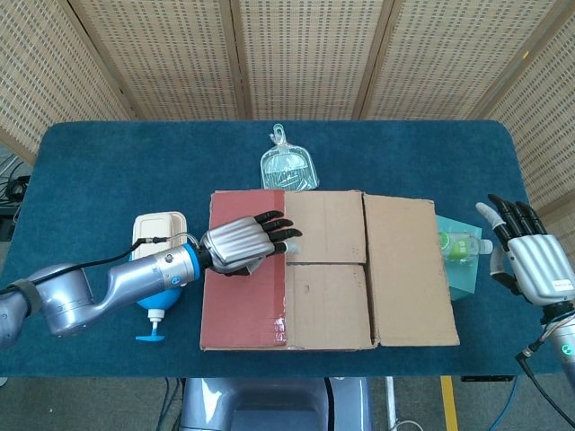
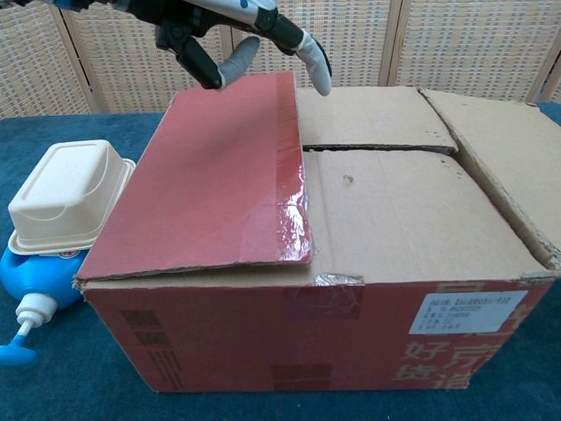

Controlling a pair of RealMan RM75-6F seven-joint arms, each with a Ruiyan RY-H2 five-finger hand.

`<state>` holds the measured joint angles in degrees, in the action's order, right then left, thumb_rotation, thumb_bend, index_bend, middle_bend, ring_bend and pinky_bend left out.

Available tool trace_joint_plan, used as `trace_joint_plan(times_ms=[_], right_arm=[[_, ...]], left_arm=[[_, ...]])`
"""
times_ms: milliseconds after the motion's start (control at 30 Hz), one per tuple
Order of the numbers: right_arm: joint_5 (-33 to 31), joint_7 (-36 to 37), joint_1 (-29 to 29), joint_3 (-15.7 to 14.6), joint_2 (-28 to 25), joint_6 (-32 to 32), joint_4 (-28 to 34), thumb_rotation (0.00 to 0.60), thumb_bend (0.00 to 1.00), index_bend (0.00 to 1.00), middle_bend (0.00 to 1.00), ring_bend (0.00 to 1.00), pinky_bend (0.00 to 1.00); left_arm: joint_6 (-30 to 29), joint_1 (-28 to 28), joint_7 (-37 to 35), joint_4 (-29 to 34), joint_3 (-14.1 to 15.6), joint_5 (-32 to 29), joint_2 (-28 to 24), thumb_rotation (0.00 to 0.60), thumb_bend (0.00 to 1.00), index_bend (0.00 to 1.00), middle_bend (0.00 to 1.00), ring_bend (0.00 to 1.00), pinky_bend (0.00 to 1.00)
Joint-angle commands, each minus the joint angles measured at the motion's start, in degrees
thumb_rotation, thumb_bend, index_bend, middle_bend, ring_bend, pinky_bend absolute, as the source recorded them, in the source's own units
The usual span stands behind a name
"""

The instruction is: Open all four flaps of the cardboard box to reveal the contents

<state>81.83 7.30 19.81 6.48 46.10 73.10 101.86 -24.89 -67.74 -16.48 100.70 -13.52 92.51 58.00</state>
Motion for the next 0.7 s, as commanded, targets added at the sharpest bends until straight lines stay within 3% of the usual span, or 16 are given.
trace_joint_plan(times_ms=[33, 267, 700], right_arm=[[0.2, 0.5, -0.4, 0.0, -0.2, 0.1, -0.2, 0.6, 0.88, 0.0, 0.0, 0.0, 0.0], [0.5, 1.8, -1.2, 0.1, -0.4, 0.4, -0.8, 0.6, 0.88, 0.0, 0.0, 0.0, 0.0], [0.6, 3.3, -1.7, 0.5, -0.5, 0.4, -1.6, 0.6, 0.88, 0.0, 0.0, 0.0, 0.0]], left_arm=[[2.1, -2.2, 2.0, -1.0, -0.4, -2.8, 2.7, 0.6, 1.0, 0.18, 0.1, 0.0, 0.0], [3.7, -4.2, 6.2, -2.2, 0.2, -7.1, 6.0, 0.6, 1.0, 0.2, 0.12, 0.0, 0.0], [3.1, -5.0, 11.7, -2.7, 1.6, -12.6, 6.9, 0.6, 1.0, 0.31, 0.3, 0.11, 0.0]])
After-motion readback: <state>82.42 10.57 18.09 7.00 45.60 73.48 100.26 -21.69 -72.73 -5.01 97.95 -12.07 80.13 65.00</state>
